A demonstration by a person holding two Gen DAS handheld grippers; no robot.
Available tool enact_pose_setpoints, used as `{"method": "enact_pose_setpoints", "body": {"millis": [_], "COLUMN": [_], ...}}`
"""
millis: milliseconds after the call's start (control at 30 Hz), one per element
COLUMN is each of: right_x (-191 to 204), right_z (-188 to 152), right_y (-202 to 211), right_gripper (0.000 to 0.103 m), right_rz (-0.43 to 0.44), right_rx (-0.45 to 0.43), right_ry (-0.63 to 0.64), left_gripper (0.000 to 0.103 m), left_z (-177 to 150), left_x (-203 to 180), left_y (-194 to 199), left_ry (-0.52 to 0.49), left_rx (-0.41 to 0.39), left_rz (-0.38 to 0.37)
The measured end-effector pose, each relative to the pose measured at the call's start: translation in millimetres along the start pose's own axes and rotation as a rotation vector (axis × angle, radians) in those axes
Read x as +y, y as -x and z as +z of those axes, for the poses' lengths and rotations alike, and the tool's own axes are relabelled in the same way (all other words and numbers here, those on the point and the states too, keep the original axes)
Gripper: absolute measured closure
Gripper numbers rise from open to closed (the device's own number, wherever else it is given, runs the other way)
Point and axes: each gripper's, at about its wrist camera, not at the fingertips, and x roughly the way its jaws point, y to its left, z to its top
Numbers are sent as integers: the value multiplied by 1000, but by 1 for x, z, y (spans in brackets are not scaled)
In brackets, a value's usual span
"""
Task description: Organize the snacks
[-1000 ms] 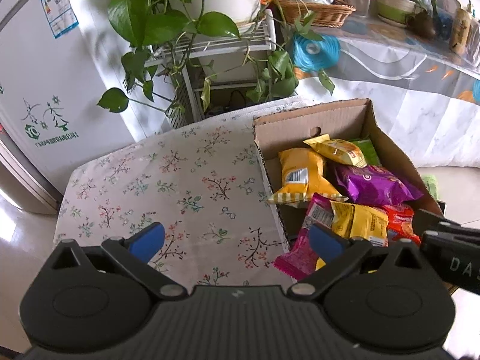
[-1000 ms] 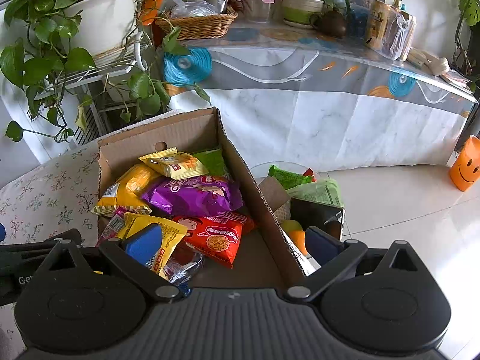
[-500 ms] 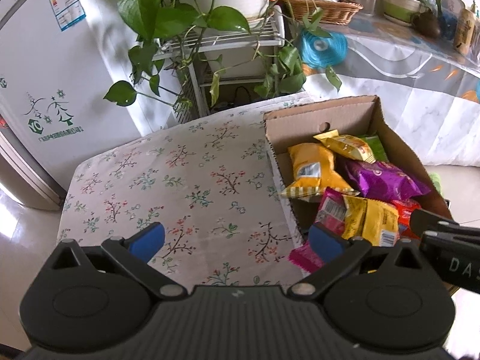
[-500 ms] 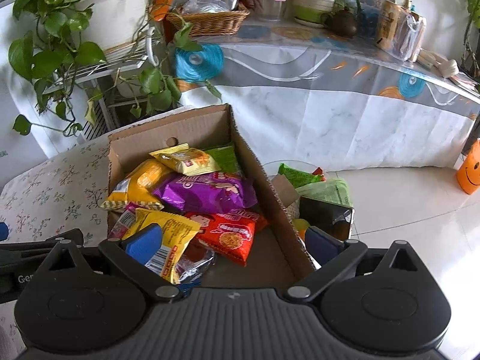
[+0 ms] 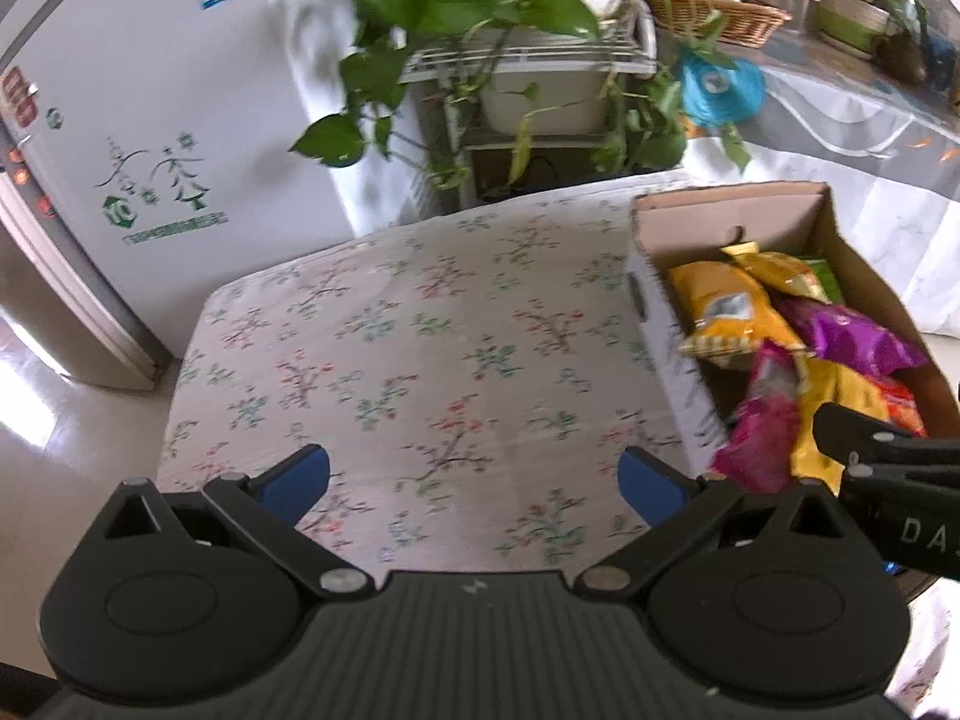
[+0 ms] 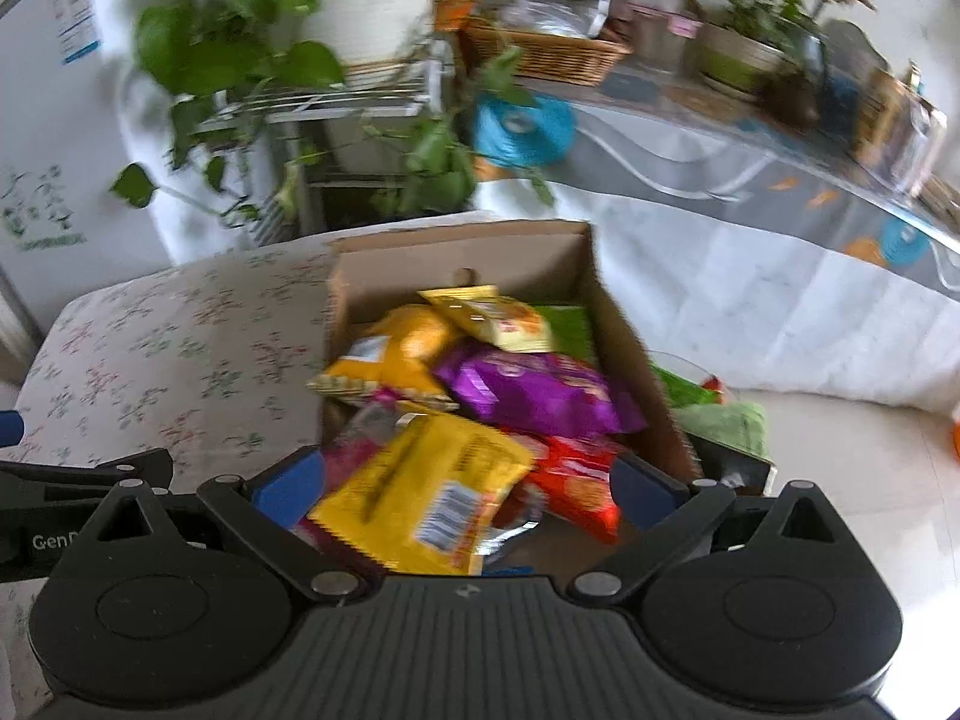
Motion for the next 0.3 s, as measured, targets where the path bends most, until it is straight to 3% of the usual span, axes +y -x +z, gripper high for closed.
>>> {"method": "enact_pose_setpoints", "body": {"millis": [300], "right_x": [41], "right_z": [-3], "right_y": [-3], "right_gripper": [0], "right_rz": [98], "right_rx": [-25], "right_ry": [89], "left_gripper": [1], "left_z": [-18], "left_x": [47], "left_y": [-2], "left_ry": [49], "left_rx": [13], "left_rz": [35]}}
